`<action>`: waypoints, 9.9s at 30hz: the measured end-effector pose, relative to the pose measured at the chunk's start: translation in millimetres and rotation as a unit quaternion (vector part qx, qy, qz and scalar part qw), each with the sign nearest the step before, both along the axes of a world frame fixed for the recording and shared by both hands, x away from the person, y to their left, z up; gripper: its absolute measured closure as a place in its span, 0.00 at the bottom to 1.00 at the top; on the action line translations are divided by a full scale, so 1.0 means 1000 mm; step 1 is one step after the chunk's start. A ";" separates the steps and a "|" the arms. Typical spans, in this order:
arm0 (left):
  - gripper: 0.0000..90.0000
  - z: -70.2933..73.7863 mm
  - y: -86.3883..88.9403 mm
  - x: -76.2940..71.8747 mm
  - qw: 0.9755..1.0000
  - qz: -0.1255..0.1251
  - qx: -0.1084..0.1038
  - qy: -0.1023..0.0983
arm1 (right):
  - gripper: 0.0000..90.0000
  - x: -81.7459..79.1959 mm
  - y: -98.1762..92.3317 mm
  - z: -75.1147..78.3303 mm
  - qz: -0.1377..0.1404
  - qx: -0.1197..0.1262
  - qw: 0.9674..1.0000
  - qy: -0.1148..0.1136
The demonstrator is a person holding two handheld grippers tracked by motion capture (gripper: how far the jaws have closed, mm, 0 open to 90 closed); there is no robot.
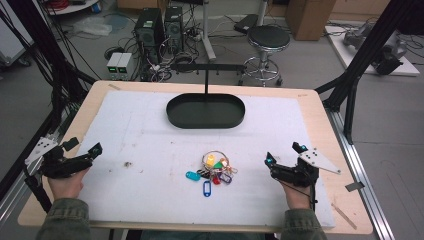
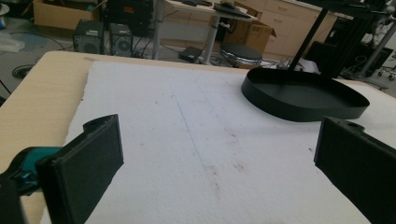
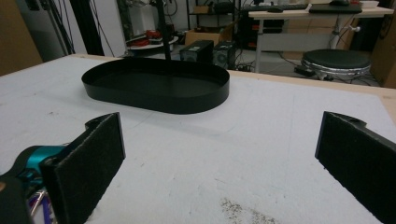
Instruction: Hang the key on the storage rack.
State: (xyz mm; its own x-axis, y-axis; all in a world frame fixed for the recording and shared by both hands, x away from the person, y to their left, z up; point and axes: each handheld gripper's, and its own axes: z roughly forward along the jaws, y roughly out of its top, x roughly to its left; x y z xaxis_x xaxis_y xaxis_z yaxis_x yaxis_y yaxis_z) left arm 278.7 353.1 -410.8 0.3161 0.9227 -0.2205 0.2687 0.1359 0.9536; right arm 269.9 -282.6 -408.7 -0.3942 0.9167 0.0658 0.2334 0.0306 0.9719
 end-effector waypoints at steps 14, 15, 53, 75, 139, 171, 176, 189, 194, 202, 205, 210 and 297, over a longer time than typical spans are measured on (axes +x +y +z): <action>0.02 -0.001 0.000 0.001 1.000 -0.004 0.004 0.007 | 0.00 0.000 0.017 0.000 0.028 -0.017 0.999 0.013; 0.02 -0.001 0.000 0.001 1.000 -0.004 0.004 0.007 | 0.00 -0.001 0.018 0.000 0.031 -0.016 0.999 0.014; 0.02 -0.002 -0.002 0.002 1.000 -0.007 0.009 0.012 | 0.00 0.001 0.050 -0.005 0.098 -0.047 0.993 0.035; 0.02 -0.003 -0.003 0.004 1.000 -0.012 0.013 0.015 | 0.00 0.001 0.075 -0.010 0.143 -0.081 0.985 0.055; 0.02 -0.003 -0.003 0.003 1.000 -0.016 0.007 0.016 | 0.06 0.046 0.166 -0.014 0.287 -0.203 0.907 0.230; 0.02 -0.005 -0.003 0.004 1.000 -0.015 0.012 0.019 | 0.77 0.038 0.183 -0.003 0.271 -0.289 0.890 0.226; 0.02 -0.004 -0.003 0.003 1.000 -0.014 0.013 0.019 | 0.77 0.039 0.174 0.004 0.268 -0.271 0.897 0.223; 0.02 -0.005 -0.004 0.004 1.000 -0.018 0.012 0.020 | 0.77 0.044 0.154 0.025 0.261 -0.223 0.915 0.213; 0.02 -0.005 -0.004 0.004 1.000 -0.018 0.013 0.020 | 0.77 0.046 0.149 0.035 0.261 -0.211 0.919 0.208; 0.02 -0.005 -0.004 0.004 1.000 -0.017 0.013 0.021 | 0.77 0.050 0.145 0.047 0.266 -0.200 0.920 0.208; 0.02 -0.005 -0.004 0.004 1.000 -0.018 0.014 0.021 | 0.77 0.052 0.142 0.050 0.267 -0.191 0.921 0.207; 0.02 -0.005 -0.004 0.004 1.000 -0.018 0.014 0.022 | 0.77 0.053 0.140 0.055 0.267 -0.183 0.924 0.205; 0.02 -0.011 -0.002 0.007 0.999 -0.018 -0.003 0.026 | 0.77 0.211 0.156 0.182 0.259 -0.154 0.932 0.203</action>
